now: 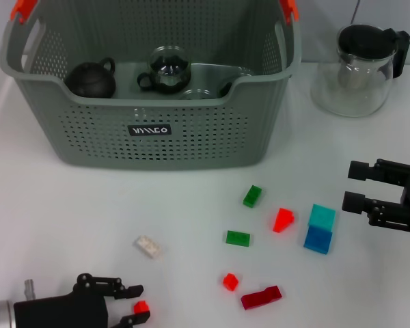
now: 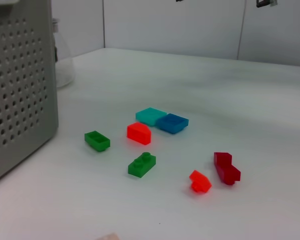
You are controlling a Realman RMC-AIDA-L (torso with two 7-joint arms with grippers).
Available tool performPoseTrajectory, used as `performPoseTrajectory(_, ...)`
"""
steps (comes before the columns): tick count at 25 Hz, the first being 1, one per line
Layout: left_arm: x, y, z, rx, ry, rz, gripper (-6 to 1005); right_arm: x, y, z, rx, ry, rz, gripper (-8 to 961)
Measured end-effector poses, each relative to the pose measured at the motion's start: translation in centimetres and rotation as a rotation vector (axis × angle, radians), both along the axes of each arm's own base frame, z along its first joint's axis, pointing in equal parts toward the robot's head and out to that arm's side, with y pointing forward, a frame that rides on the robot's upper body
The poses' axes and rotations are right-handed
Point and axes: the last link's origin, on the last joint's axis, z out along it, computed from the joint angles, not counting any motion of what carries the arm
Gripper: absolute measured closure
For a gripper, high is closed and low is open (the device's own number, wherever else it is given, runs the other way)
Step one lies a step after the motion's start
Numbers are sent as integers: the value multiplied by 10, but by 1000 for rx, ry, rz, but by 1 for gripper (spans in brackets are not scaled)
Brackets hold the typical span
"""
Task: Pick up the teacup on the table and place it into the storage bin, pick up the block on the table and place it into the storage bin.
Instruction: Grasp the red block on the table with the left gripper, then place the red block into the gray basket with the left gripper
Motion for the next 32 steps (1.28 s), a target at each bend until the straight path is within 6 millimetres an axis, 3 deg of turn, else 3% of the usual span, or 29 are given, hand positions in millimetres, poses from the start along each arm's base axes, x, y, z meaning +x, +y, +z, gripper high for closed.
performPoseTrajectory(18,1,-1,-1,-26,5,-9,720,0,0,0,2,1,-1,209)
performPoseTrajectory(22,2,-1,5,-21,-10,-15,794,0,1,1,2,2,-2,208)
performPoseTrajectory(26,12,0,29,17,-119,-37,811,-1,1,1,1,3,0,208)
performPoseTrajectory(29,27,10,61,67,-258,-58,810,-2,2,0,0,3,5,208)
performPoseTrajectory(32,45,34,89,97,-386,-27,808,-3,2,0,-3,3,8,208)
